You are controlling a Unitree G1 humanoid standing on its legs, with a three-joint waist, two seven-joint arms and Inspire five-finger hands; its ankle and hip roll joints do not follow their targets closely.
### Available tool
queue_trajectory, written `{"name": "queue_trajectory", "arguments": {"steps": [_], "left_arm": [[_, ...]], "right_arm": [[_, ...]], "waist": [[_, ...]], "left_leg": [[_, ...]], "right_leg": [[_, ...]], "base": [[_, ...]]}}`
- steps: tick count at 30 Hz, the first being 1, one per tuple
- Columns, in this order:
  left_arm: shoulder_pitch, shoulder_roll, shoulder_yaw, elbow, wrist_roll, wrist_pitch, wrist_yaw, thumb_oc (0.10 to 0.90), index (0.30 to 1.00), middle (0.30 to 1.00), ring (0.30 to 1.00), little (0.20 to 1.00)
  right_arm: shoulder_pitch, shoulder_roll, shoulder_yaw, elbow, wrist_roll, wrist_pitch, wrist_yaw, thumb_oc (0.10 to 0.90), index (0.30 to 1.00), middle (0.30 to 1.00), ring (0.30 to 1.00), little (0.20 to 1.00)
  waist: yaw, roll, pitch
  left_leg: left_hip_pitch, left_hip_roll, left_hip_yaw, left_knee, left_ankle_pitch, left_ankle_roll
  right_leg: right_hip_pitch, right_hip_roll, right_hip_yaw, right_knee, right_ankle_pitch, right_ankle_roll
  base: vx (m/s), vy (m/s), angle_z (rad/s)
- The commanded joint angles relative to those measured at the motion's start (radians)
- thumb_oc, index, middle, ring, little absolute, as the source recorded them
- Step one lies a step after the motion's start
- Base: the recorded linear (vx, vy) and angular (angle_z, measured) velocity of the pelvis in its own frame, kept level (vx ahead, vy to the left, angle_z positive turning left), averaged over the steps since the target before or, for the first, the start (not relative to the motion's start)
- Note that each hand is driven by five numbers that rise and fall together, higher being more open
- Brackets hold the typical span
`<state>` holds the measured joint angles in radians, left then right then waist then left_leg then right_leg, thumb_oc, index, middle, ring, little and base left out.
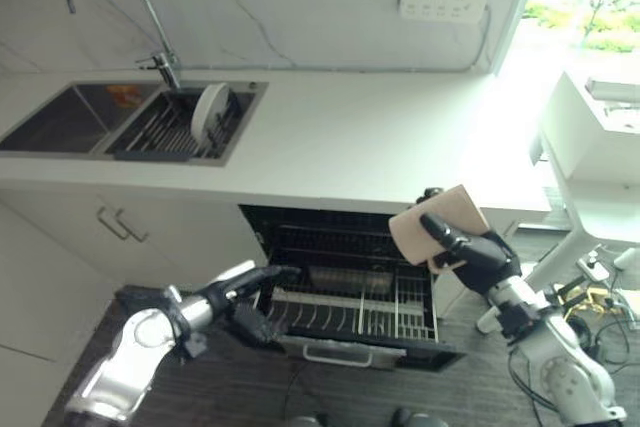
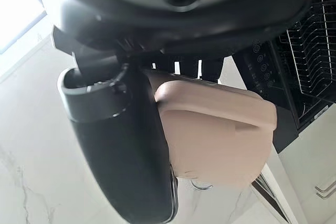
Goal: Place the dishes in the dishwasher.
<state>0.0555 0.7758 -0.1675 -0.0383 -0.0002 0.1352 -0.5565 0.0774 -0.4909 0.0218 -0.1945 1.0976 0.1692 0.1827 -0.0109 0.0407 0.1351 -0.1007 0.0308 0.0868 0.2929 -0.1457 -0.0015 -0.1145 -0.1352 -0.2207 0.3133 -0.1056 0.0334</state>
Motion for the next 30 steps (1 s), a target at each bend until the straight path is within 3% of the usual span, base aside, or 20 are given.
{"name": "queue_trajectory", "arguments": {"steps": [1,10,17,30], "left_arm": [[-0.119,0.024,0.05,-0.044,0.042,-0.064,0.048,0.8,0.9,0.9,0.9,0.9],[-0.219,0.009,-0.066,0.087,0.15,-0.069,0.051,0.8,0.9,0.9,0.9,0.9],[-0.335,0.032,-0.118,0.131,0.136,-0.06,0.048,0.8,0.9,0.9,0.9,0.9],[-0.38,0.031,-0.172,0.163,0.204,0.013,-0.08,0.8,0.9,0.9,0.9,0.9]], "right_arm": [[-0.13,-0.01,-0.018,-0.12,-0.015,-0.078,0.057,0.4,0.3,0.3,0.3,0.3],[-0.16,-0.021,0.003,-0.113,-0.058,-0.062,0.044,0.4,0.3,0.3,0.3,0.3],[-0.268,-0.064,0.008,-0.08,-0.087,-0.126,0.02,0.4,0.3,0.3,0.3,0.3],[-0.349,-0.075,0.012,-0.09,-0.141,-0.119,0.03,0.4,0.3,0.3,0.3,0.3]], "waist": [[-0.014,-0.002,-0.019],[-0.036,-0.003,0.006],[-0.043,0.003,0.091],[-0.045,-0.008,0.149]], "left_leg": [[0.029,0.111,0.042,0.007,-0.03,-0.081],[0.038,0.114,0.056,0.007,-0.03,-0.08],[-0.032,0.109,0.048,0.007,-0.011,-0.08],[-0.071,0.108,0.043,0.007,0.0,-0.078]], "right_leg": [[0.05,-0.042,0.044,-0.013,-0.049,0.124],[0.049,-0.039,0.065,-0.013,-0.042,0.125],[-0.021,-0.039,0.092,-0.013,-0.017,0.121],[-0.063,-0.038,0.099,-0.013,-0.001,0.117]], "base": [[0.0,-0.001,-0.07],[0.03,-0.004,-0.06],[-0.16,0.016,-0.06],[-0.08,0.005,0.0]]}}
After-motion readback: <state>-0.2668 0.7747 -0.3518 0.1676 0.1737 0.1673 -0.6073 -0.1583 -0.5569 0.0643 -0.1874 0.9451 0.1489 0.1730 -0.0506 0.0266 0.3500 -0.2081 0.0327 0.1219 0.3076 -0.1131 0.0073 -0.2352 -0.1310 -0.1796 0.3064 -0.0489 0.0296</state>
